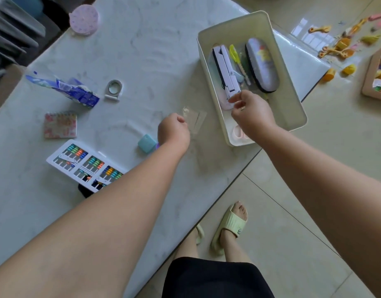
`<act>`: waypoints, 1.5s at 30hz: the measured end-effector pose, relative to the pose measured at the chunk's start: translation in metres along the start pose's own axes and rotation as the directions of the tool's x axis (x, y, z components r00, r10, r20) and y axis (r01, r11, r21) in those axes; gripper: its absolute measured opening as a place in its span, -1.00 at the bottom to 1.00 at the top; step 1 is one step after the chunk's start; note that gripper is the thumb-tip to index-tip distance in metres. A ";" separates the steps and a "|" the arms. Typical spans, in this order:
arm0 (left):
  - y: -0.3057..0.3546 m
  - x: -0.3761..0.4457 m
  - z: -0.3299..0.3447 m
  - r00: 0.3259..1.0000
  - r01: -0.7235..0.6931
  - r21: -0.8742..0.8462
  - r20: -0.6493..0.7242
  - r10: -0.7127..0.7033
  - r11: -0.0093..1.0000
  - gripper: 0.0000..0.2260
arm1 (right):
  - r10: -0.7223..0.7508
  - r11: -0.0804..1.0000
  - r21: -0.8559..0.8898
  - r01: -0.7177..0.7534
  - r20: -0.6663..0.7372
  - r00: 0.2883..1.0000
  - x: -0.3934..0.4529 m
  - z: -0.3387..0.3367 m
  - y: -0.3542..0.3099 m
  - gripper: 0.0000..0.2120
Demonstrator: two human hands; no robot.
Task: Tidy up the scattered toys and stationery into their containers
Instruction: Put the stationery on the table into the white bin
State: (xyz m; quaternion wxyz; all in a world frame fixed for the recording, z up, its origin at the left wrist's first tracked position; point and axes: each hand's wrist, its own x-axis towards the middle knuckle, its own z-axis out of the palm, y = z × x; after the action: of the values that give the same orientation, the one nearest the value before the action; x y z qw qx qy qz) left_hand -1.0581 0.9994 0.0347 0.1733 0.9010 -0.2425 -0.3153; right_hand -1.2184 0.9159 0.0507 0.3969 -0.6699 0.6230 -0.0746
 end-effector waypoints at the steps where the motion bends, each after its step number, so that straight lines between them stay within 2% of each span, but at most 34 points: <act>1: -0.007 0.004 -0.004 1.000 0.022 0.018 -0.013 -0.022 1.000 -0.80 | -0.014 1.000 0.004 0.014 0.008 1.000 -0.001 0.004 -0.003 -0.71; 5: -0.032 0.016 -0.022 0.996 0.085 0.093 -0.037 -0.082 0.992 -0.77 | -0.084 0.996 -0.003 0.084 0.021 0.996 -0.004 0.025 -0.021 -0.67; 10: -0.055 0.036 -0.040 0.998 0.058 0.186 -0.003 -0.058 0.981 -0.77 | -0.230 0.967 -0.101 0.234 0.047 0.972 -0.010 0.055 -0.043 -0.63; 13: -0.063 0.046 -0.044 0.996 -0.068 0.245 0.069 0.052 0.967 -0.78 | -0.167 0.974 -0.138 0.180 0.099 0.981 -0.008 0.076 -0.049 -0.58; 17: -0.064 0.061 -0.039 0.964 -0.239 0.318 0.195 0.184 0.917 -0.63 | -0.070 0.965 -0.242 0.100 0.129 0.989 0.006 0.095 -0.048 -0.50; 23: -0.072 0.071 -0.026 0.941 -0.323 0.445 0.245 0.233 0.836 -0.70 | 0.036 0.944 -0.330 -0.007 0.081 0.996 0.018 0.117 -0.037 -0.35; 28: -0.081 0.079 -0.023 0.931 -0.357 0.461 0.246 0.270 0.812 -0.80 | 0.052 0.924 -0.380 -0.044 0.010 0.999 0.017 0.132 -0.036 -0.39; 32: -0.085 0.082 -0.022 0.923 -0.376 0.432 0.250 0.291 0.820 -0.83 | 0.109 0.943 -0.318 -0.096 0.025 0.994 0.018 0.138 -0.033 -0.40; 35: -0.087 0.082 -0.024 0.924 -0.375 0.406 0.234 0.302 0.834 -0.88 | 0.124 0.939 -0.330 -0.100 0.050 0.991 0.018 0.139 -0.034 -0.52; 38: -0.088 0.080 -0.030 0.944 -0.319 0.347 0.197 0.264 0.882 -0.88 | 0.124 0.971 -0.213 -0.110 0.049 0.991 0.017 0.135 -0.037 -0.72; 41: -0.087 0.079 -0.034 0.959 -0.278 0.330 0.143 0.243 0.902 -0.89 | 0.112 0.992 -0.065 -0.109 0.057 0.992 0.014 0.127 -0.043 -0.81; 45: -0.083 0.070 -0.036 0.975 -0.220 0.336 0.116 0.191 0.916 -0.82 | 0.092 0.995 0.042 -0.094 0.045 0.995 0.004 0.109 -0.050 -0.77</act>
State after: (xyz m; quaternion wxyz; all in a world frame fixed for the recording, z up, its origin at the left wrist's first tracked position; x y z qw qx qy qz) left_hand -0.9598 1.0353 -0.0113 0.0339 0.8733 -0.3944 -0.2838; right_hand -1.1138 0.9554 0.0064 0.4279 -0.6327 0.6431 -0.0550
